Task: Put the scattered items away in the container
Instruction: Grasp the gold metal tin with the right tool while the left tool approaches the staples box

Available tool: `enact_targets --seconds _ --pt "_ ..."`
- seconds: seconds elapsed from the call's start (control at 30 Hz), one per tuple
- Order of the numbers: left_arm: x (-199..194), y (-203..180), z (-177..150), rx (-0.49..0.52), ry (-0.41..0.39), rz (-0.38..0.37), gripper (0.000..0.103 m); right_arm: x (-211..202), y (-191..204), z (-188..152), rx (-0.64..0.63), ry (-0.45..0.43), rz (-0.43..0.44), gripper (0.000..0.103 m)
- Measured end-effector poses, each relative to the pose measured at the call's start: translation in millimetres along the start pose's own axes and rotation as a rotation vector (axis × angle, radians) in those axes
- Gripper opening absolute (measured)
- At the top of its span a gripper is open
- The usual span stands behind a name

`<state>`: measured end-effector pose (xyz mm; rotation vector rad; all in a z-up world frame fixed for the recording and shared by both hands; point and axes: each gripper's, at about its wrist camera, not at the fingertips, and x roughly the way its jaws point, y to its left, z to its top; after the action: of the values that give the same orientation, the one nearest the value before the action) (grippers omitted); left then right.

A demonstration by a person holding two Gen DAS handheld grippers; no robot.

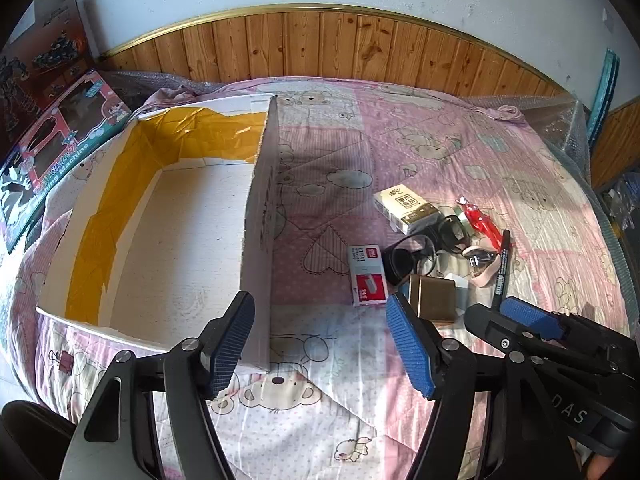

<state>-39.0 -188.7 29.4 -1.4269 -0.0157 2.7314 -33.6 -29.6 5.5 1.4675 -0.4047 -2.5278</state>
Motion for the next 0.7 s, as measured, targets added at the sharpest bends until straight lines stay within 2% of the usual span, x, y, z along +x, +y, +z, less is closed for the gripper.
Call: enact_targets --seconds 0.27,0.33,0.37,0.4,0.43,0.53,0.63,0.67,0.7 --pt "35 24 1 -0.018 0.048 0.072 0.075 12 -4 -4 0.019 0.039 -0.01 0.051" --pt "45 30 -3 -0.028 0.068 0.08 0.057 13 -6 -3 0.025 0.045 -0.012 0.051" --pt "45 33 -5 -0.025 0.06 0.095 0.026 13 -7 -3 0.027 0.045 -0.013 0.051" --pt "43 37 -6 -0.031 0.057 0.085 0.016 13 -7 -3 0.03 0.044 -0.013 0.051" --pt "40 41 -6 -0.045 0.059 0.062 0.013 13 -8 -2 0.032 0.042 -0.012 0.051" --pt "28 45 -10 -0.055 0.067 0.04 0.011 17 -7 -1 0.033 0.04 -0.013 0.051" --pt "22 44 -14 -0.051 0.053 0.063 0.014 25 -3 1 0.028 0.048 -0.021 0.051" --pt "21 44 -14 -0.058 0.047 0.07 0.023 29 -2 2 0.025 0.051 -0.026 0.051" --pt "18 44 -13 -0.067 0.036 0.077 0.038 33 0 3 0.02 0.053 -0.031 0.051"
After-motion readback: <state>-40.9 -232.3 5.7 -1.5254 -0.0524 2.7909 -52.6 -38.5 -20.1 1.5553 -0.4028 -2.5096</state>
